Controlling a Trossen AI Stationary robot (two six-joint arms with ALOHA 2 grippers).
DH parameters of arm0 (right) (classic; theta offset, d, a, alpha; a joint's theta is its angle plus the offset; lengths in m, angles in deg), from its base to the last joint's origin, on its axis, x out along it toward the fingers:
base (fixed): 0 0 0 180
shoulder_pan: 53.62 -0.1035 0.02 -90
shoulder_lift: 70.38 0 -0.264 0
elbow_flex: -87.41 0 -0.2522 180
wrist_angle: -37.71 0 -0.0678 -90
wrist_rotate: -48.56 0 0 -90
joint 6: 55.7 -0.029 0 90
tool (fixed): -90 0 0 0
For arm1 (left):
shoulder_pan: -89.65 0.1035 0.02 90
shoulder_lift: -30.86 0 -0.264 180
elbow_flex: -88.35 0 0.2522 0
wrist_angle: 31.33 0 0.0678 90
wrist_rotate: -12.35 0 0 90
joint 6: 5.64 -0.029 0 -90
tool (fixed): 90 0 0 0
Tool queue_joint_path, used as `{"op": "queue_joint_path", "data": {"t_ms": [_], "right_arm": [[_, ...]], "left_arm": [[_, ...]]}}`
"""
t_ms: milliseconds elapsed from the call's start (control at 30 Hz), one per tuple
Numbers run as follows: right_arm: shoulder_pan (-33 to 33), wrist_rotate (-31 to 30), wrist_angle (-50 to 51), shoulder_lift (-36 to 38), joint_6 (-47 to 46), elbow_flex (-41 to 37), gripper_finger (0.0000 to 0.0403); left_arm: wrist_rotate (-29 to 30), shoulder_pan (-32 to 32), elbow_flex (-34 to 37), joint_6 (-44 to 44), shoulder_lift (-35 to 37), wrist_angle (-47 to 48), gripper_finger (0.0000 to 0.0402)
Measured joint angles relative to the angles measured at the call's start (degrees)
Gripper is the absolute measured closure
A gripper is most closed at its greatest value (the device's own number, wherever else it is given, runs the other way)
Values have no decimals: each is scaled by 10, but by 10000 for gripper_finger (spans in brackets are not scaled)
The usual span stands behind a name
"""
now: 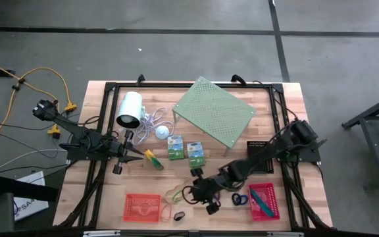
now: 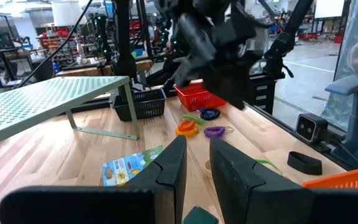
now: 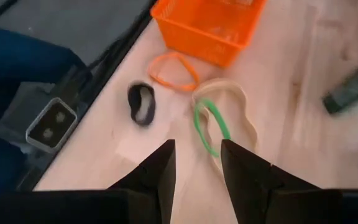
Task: Pick & Place Office Desk Supplies
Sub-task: Put the green rubber band into the red bin
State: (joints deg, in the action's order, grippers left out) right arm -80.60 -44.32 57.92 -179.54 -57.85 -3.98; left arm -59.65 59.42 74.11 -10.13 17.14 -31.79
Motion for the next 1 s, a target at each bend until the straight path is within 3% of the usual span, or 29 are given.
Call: {"op": "queue_joint_path", "data": {"t_ms": [233, 467, 1000], "right_arm": [[0, 20, -67, -59, 62, 0, 286], [0, -3, -129, -92, 126, 0, 286], [1, -32, -166, -113, 132, 0, 286]], "left_arm": [[0, 0, 0, 0, 0, 0, 337], [0, 0, 0, 0, 0, 0, 337], [0, 0, 0, 0, 0, 0, 337]]}}
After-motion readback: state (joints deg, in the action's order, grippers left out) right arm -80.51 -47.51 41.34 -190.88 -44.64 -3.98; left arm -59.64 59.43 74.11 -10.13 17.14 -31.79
